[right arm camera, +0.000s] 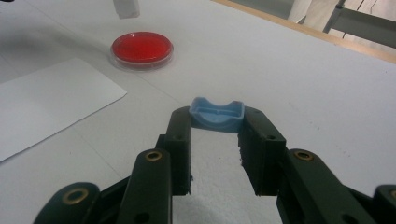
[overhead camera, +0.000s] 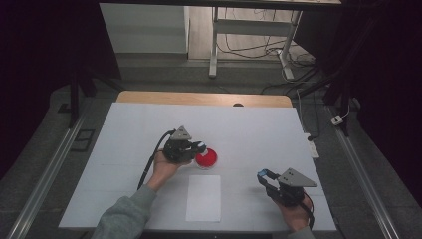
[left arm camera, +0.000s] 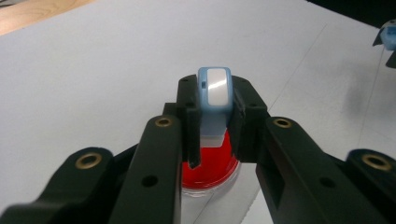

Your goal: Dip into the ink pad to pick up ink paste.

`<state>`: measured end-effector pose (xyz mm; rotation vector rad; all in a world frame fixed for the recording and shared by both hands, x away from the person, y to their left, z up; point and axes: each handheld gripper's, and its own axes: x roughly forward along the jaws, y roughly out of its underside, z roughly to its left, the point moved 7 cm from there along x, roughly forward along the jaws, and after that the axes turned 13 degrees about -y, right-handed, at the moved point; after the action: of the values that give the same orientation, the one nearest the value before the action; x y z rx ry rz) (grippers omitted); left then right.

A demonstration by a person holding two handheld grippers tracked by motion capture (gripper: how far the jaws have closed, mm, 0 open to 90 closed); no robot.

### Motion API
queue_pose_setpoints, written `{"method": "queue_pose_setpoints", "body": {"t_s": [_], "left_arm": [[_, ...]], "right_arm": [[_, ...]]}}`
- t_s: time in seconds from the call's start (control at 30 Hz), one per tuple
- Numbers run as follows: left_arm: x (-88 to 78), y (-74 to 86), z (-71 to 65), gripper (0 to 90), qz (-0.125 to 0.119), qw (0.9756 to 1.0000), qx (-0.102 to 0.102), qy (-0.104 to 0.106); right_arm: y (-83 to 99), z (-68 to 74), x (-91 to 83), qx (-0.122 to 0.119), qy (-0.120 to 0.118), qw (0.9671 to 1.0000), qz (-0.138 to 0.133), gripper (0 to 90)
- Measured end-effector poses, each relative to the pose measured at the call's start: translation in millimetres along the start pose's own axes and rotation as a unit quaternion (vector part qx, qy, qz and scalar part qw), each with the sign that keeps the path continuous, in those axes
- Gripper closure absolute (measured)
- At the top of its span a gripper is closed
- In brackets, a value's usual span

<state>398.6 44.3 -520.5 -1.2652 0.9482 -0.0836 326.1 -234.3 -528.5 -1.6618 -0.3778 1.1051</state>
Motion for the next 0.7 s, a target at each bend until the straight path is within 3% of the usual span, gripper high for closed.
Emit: {"method": "queue_pose_setpoints", "body": {"t_s": [0.7], "left_arm": [[-18.8, -4.9, 5.0, 76.1, -0.015, 0.9996, -0.019, 0.014]], "right_arm": [[-1.5, 0.3, -1.4, 0.000, 0.000, 1.0000, -0.003, 65.1]]}}
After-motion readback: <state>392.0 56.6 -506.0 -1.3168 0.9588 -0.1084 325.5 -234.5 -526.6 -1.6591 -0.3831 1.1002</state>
